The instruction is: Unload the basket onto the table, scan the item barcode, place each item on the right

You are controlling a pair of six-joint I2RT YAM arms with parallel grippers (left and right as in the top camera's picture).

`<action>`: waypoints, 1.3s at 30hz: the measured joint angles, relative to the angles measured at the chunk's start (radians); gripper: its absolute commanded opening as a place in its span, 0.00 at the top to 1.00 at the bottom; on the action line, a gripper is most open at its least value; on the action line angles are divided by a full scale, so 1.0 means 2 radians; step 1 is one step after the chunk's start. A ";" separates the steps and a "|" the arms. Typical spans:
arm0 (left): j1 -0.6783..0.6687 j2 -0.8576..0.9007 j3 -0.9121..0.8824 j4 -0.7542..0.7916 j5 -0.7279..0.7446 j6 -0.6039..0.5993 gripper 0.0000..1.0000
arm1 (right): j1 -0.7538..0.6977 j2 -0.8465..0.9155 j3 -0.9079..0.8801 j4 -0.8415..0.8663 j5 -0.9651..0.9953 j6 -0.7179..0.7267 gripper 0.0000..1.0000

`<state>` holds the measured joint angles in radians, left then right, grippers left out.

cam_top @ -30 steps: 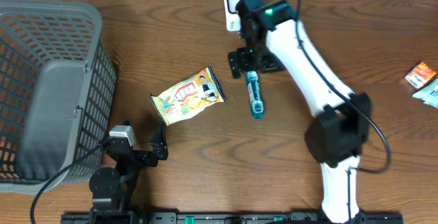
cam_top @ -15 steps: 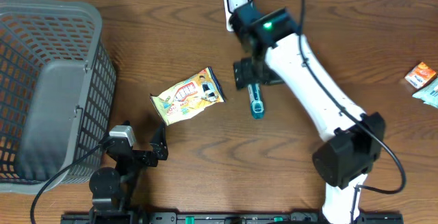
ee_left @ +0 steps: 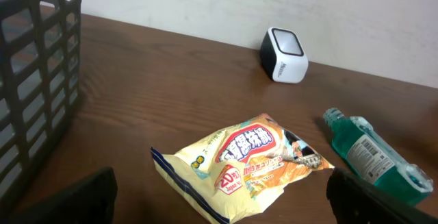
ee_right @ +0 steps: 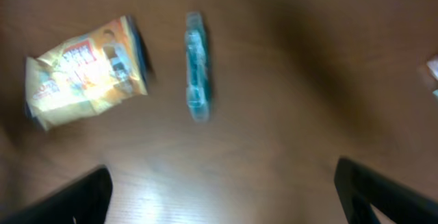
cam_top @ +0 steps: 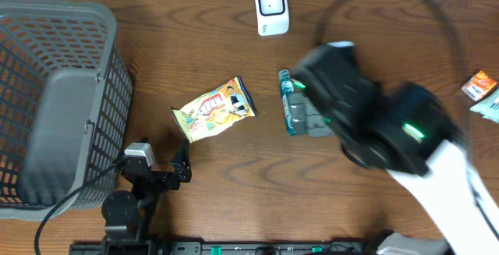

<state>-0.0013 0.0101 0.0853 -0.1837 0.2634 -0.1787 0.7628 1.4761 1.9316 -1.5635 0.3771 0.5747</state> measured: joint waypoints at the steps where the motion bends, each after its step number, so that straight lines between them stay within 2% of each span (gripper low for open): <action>1: 0.000 0.000 0.000 0.000 0.000 0.000 0.02 | 0.000 -0.026 -0.029 0.034 0.003 0.002 0.01; 5: 0.000 0.000 0.000 0.000 0.000 0.000 0.02 | 0.000 -0.066 -0.194 0.151 0.008 0.010 0.01; 8: 0.000 0.000 0.000 0.000 0.000 0.000 0.02 | 0.000 -0.028 -0.300 0.238 -0.010 0.012 0.01; 11: 0.000 0.000 0.000 0.000 0.000 0.000 0.02 | -0.001 0.013 -0.364 0.279 -0.044 0.012 0.01; 23: 0.000 0.000 0.000 0.000 0.000 0.000 0.02 | -0.056 0.006 -0.401 0.395 -0.072 0.012 0.01; 29: 0.000 0.000 0.000 0.000 0.000 0.000 0.02 | -0.066 0.049 -0.430 0.467 -0.117 0.010 0.01; 36: 0.000 0.000 0.000 0.000 0.000 0.000 0.02 | -0.067 0.093 -0.430 0.476 -0.123 0.006 0.02; 39: 0.000 0.000 0.000 0.000 0.000 0.000 0.02 | -0.071 0.109 -0.430 0.476 -0.120 0.006 0.07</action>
<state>-0.0013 0.0101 0.0853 -0.1837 0.2634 -0.1787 0.6209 1.6951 1.0706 -0.6117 0.1364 0.5865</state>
